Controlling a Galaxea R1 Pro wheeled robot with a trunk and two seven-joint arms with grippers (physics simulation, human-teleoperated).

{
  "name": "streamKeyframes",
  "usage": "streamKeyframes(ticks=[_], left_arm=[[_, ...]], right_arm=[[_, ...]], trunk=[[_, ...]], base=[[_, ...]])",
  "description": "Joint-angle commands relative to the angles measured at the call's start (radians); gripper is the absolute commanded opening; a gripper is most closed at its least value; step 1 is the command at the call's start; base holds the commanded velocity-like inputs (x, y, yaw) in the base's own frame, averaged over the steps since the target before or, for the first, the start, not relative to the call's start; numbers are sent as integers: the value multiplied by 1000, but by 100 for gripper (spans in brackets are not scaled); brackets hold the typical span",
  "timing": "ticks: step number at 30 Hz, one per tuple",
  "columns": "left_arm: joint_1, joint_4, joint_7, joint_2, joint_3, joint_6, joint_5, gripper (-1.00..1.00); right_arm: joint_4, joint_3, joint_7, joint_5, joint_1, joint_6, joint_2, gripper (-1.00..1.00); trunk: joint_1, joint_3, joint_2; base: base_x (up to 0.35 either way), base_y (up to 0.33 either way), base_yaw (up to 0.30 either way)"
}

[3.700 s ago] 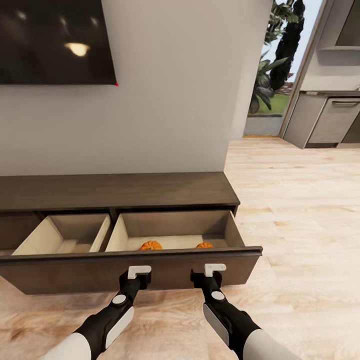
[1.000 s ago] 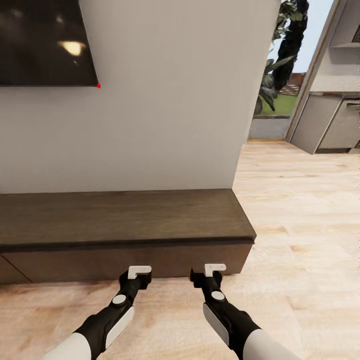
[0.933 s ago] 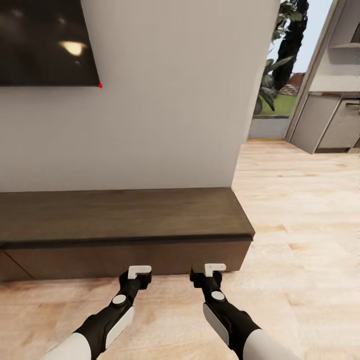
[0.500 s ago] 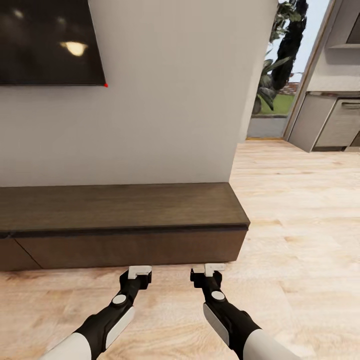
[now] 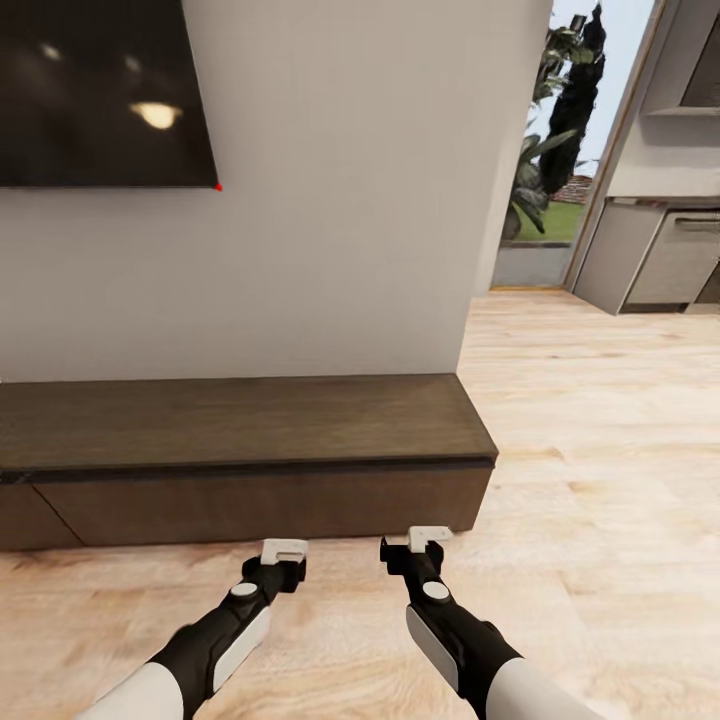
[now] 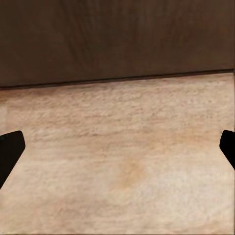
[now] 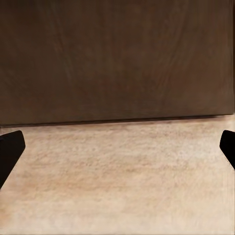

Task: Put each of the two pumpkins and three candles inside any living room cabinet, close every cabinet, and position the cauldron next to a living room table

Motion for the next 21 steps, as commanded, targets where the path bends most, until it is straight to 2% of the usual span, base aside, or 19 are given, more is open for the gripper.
streamKeyframes(ticks=[1, 8, 21], left_arm=[[-1, -3, 9, 2, -8, 13, 8, 100], [-2, 1, 3, 3, -3, 50, 14, 100], [-2, -2, 2, 6, -2, 54, 16, 100]], right_arm=[[1, 8, -7, -11, -1, -6, -1, 100], [-33, 8, -5, -11, -1, 1, -2, 100], [-49, 8, 11, -11, -1, 9, 0, 100]], trunk=[[-1, 3, 0], [-4, 30, 2], [-10, 80, 5]], base=[[0, 0, 0], [-102, 0, 0], [-56, 0, 0]])
